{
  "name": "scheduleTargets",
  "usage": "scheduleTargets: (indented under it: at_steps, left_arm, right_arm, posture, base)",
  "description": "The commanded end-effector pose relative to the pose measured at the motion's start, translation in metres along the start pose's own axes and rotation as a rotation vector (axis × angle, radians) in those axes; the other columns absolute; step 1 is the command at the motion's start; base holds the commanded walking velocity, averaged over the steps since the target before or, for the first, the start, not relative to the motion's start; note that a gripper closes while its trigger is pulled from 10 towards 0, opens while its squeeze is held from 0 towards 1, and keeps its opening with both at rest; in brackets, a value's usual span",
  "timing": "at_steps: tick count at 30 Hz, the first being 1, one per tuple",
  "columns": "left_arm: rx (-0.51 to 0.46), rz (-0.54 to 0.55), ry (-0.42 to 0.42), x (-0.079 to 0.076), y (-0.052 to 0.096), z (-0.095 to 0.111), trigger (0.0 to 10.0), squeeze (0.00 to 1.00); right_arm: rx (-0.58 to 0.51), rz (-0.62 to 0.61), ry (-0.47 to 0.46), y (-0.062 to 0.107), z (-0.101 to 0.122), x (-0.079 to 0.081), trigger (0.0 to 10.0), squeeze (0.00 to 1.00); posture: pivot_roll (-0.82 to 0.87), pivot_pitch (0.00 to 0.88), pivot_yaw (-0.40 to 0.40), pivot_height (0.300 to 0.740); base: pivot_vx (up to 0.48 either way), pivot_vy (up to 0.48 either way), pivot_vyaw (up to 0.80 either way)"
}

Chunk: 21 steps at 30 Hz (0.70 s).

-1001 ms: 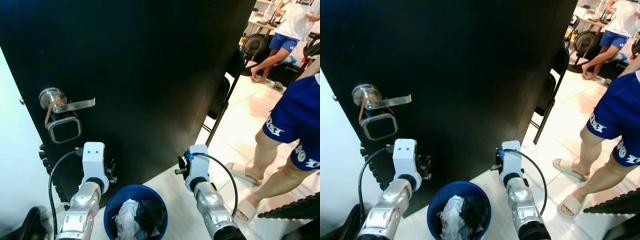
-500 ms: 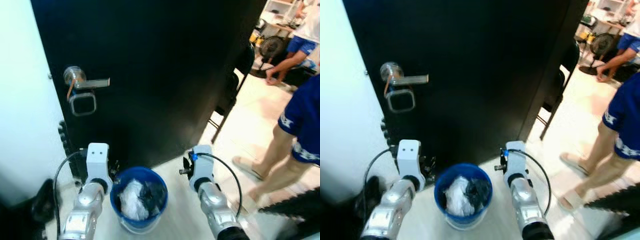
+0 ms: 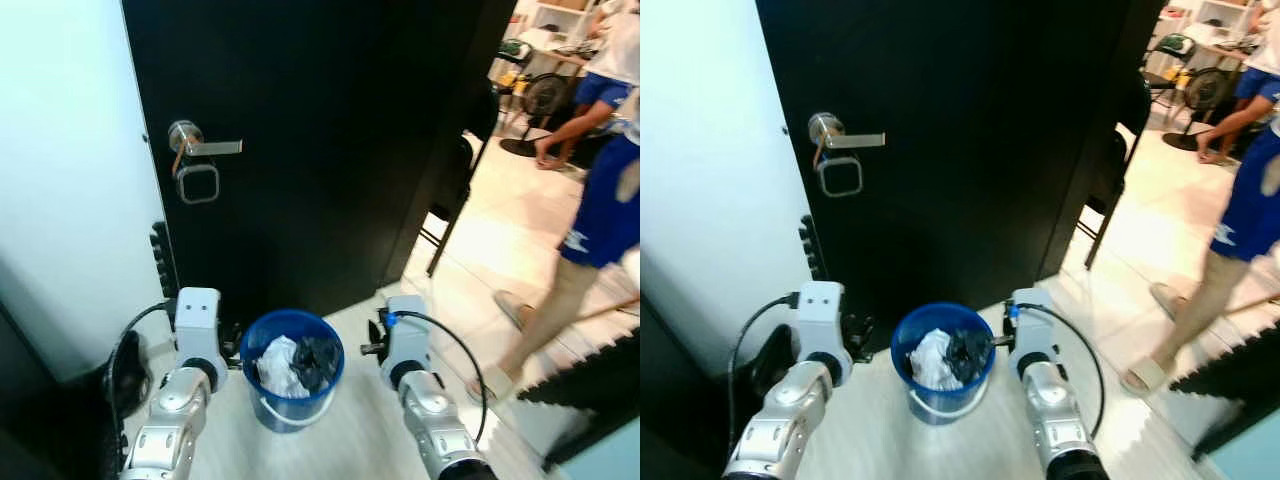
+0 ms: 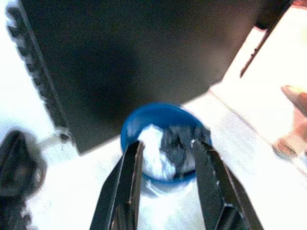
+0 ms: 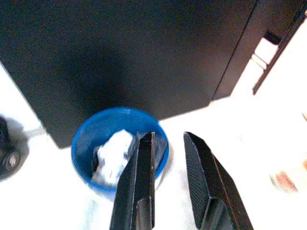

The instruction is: Clean up the room

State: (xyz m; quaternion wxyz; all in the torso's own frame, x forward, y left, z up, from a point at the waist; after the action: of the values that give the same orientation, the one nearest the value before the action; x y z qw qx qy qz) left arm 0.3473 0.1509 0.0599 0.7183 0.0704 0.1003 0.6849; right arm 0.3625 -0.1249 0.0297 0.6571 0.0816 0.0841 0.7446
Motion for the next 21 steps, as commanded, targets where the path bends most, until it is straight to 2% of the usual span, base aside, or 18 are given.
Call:
scheduleTargets:
  at_steps: [1, 5, 21]
  left_arm:
    - [0.011, 0.003, 0.0, 0.0013, 0.0003, -0.0024, 10.0, 0.0]
    - [0.009, 0.001, -0.001, 0.0012, 0.0, -0.0016, 10.0, 0.0]
    - [0.018, 0.004, 0.005, 0.0014, 0.001, -0.0048, 10.0, 0.0]
  right_arm:
    - [0.007, 0.006, -0.016, -0.001, -0.0006, 0.0029, 10.0, 0.0]
    - [0.006, 0.006, -0.016, -0.001, -0.0002, 0.0032, 10.0, 0.0]
    - [0.009, 0.016, -0.004, -0.0011, 0.0002, 0.0034, 10.0, 0.0]
  posture:
    - [0.07, 0.001, -0.101, 0.726]
    - [0.07, 0.0, -0.101, 0.726]
    - [0.07, 0.0, -0.119, 0.726]
  base:
    - [-0.292, 0.0, 0.0]
    - [-0.281, 0.0, 0.0]
    - [0.0, 0.0, 0.0]
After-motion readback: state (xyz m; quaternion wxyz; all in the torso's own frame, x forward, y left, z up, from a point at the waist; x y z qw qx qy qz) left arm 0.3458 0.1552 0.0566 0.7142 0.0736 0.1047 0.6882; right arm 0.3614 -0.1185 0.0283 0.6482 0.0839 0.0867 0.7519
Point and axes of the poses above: a point about 5 cm out from each wrist's last joint towards the gripper, its own y axis pointing back from the gripper into the wrist, its own z axis along the axis of the wrist's last joint, x = y × z, the point moved 6 cm from there along -y, pointing out of the wrist towards the gripper
